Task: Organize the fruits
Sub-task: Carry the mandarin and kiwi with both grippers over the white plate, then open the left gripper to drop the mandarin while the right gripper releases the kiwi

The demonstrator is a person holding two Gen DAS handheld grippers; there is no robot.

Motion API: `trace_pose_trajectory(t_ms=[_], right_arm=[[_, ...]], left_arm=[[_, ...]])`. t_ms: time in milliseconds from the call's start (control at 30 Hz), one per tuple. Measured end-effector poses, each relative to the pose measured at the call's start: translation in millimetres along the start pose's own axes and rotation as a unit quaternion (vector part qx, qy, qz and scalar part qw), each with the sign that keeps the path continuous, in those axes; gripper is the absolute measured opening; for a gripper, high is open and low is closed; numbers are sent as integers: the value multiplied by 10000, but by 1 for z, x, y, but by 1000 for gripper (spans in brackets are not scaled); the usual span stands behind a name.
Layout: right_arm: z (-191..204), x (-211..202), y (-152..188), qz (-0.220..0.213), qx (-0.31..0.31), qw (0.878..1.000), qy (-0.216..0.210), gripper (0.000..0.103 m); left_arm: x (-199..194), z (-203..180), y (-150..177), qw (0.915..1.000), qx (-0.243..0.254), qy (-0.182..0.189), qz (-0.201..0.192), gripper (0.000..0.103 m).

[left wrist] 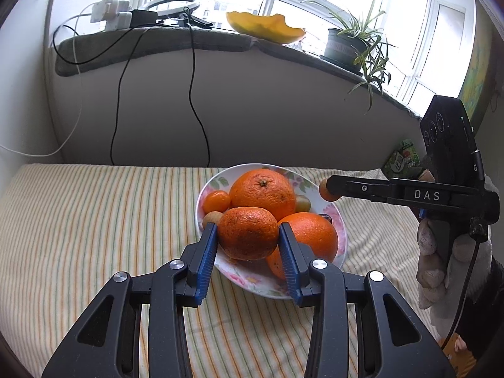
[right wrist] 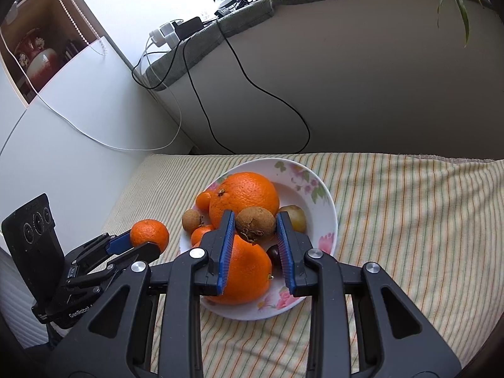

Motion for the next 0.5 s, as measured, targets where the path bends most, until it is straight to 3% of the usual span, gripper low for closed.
trace_pose_trajectory(t_ms=[500], right_arm=[[-8,16,-6,63,-21,9999,145,28]], left_arm=[[11,-3,-10,10000,56,70,-4,38]])
Point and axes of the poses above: each gripper's, at about its wrist camera, not at the fingertips, and x roughly the way its jaws point, z to its left, y to its underside, the point moved 5 cm from there along x, roughly the way its jaws point, and after that the axes turned 1 degree about -z, right-handed, at the moved point
